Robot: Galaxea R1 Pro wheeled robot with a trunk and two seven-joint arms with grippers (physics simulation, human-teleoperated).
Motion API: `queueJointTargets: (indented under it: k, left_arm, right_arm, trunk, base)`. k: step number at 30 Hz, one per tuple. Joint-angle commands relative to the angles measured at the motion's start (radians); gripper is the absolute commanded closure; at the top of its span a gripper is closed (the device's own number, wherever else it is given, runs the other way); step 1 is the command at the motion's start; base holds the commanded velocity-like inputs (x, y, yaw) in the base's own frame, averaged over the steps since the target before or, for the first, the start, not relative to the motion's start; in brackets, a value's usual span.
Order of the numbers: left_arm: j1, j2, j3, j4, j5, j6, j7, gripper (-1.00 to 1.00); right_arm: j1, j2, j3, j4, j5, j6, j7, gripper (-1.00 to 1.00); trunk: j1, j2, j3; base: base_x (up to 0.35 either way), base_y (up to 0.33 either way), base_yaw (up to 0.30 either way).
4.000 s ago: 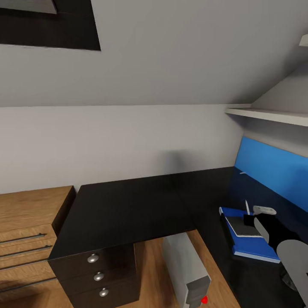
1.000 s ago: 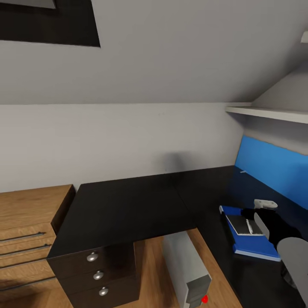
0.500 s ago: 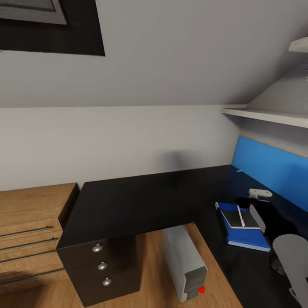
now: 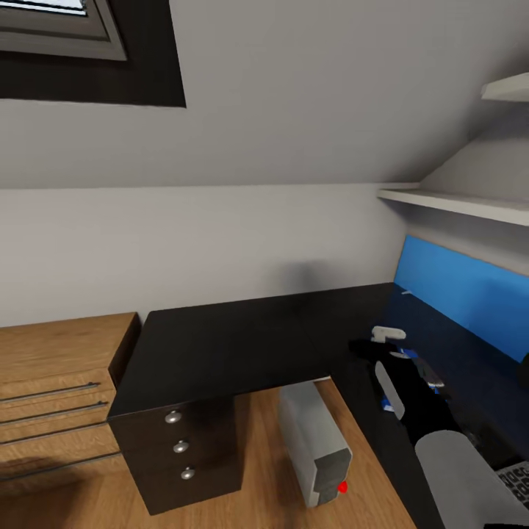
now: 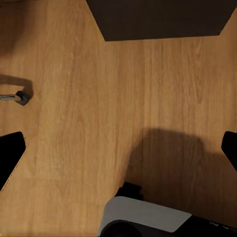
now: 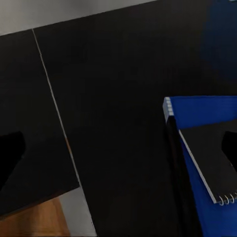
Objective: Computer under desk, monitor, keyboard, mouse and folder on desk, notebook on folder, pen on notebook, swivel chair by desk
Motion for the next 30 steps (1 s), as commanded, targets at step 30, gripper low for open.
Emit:
queueJointTargets:
  k: [30]
  left_arm:
    - [-0.012, 0.005, 0.002, 0.039, 0.003, -0.044, 0.004, -1.00]
  right_arm:
    - [0.279, 0.121, 0.191, -0.202, 0.003, -0.075, -0.186, -1.00]
  trunk:
    - [-0.015, 0.027, 0.010]
  base:
    - [-0.096, 0.000, 0.193]
